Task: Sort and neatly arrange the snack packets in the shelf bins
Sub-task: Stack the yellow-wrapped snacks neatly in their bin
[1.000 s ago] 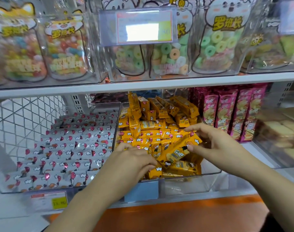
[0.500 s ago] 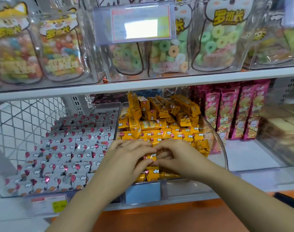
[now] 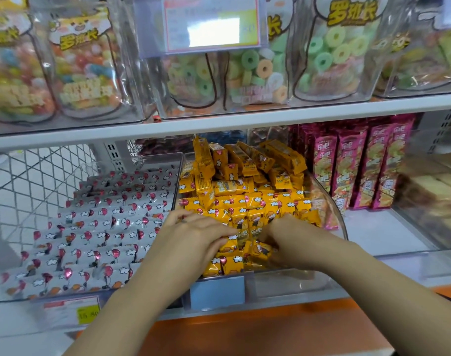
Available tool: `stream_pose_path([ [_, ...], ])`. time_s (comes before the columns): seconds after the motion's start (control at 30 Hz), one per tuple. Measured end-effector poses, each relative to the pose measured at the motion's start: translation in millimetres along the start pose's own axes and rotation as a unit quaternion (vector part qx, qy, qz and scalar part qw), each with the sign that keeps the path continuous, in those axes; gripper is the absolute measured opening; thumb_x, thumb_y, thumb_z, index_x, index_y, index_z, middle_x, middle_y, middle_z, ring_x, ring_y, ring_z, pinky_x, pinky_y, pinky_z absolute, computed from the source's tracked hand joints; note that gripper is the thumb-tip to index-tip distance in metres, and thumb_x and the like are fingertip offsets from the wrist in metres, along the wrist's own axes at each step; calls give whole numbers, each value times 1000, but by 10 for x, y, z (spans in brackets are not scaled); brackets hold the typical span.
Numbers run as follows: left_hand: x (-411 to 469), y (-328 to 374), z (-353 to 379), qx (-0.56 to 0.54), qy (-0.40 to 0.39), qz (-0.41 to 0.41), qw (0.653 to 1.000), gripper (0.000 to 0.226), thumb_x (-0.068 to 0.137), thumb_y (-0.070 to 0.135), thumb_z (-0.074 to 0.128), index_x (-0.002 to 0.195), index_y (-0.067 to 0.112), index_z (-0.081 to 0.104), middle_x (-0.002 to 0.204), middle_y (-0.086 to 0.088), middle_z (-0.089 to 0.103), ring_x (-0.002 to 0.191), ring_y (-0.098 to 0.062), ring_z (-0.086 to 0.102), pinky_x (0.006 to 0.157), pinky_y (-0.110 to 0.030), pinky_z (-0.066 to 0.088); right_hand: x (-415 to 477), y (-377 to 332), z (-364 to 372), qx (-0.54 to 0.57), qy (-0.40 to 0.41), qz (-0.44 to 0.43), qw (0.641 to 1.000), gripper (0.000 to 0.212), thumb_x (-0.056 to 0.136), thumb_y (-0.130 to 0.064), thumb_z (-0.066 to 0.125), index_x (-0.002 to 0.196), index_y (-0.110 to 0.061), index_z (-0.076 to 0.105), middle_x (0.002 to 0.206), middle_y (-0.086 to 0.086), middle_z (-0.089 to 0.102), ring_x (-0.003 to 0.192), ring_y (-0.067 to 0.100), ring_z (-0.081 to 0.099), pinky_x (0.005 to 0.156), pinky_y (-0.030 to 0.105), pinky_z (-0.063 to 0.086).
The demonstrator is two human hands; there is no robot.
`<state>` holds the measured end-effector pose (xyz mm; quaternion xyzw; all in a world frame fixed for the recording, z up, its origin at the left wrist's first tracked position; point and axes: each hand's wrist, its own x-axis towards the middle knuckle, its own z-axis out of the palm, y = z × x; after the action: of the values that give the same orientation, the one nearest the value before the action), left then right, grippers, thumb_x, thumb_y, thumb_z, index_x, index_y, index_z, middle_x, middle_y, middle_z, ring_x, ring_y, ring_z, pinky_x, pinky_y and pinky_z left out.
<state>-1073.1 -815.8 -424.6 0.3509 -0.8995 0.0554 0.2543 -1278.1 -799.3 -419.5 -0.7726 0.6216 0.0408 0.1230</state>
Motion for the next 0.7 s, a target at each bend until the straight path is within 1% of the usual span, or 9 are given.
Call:
stream_pose_path([
  [0.07,4,-3,5,2,1,1,1000,33,84,41,41,98,38,71,89,22,70,84,-1,64,85,-27,29,29,-3,11,22,-20,5,1000,11,84,-16,61,78,-16,51,77,-1,48,75,19,49,50,21,32],
  [0.1,3,-6,6,2,0,1,1000,33,84,41,41,98,38,71,89,22,70,84,-1,64,86,-26,29,34,-19,4,26,-34,0,999,7,86,-15,59,88,-14,52,82,0,49,77,19,48,51,21,33],
  [0.17,-4,-5,6,2,0,-3,1000,33,84,41,41,98,38,71,90,22,69,83,-1,64,85,-25,29,44,-29,-4,22,-78,-8,997,18,90,-15,55,106,-9,49,86,2,47,76,18,46,53,22,32],
  [0.27,-14,-7,5,2,-3,-5,1000,32,85,41,41,98,39,70,89,23,68,83,0,62,85,-23,28,41,-15,-18,20,-111,-18,993,31,92,-28,55,108,-1,53,76,-3,39,65,13,38,53,26,30],
  [0.4,-16,-21,14,17,-12,-4,1000,31,86,42,41,98,40,70,90,24,68,84,1,62,87,-23,27,2,12,-36,30,-132,-8,991,41,92,-39,53,118,-7,45,96,5,55,79,18,48,58,26,36],
  [0.47,-10,-29,23,23,-14,-2,1000,25,85,40,48,97,40,70,89,24,68,84,1,63,87,-24,27,-2,35,-33,33,-139,-8,990,42,93,-43,49,112,-5,53,99,11,61,77,18,51,59,28,37],
  [0.5,-5,-30,27,27,-15,-1,1000,22,83,38,53,97,40,71,89,24,69,84,1,63,87,-25,27,1,39,-34,32,-142,-10,989,44,94,-46,46,104,-4,56,93,12,61,72,18,49,57,29,35],
  [0.57,-2,-26,32,33,-16,0,999,22,79,35,58,95,39,71,87,24,69,83,1,64,87,-25,27,-2,31,-47,31,-149,-12,988,44,95,-49,41,88,-7,54,82,9,50,67,17,42,57,31,31],
  [0.7,-22,-7,10,44,-23,0,999,25,77,29,59,96,39,71,85,23,69,82,0,65,87,-25,27,-31,24,-69,53,-168,-6,984,39,96,-51,37,101,-15,51,93,1,48,76,13,45,66,30,35],
])
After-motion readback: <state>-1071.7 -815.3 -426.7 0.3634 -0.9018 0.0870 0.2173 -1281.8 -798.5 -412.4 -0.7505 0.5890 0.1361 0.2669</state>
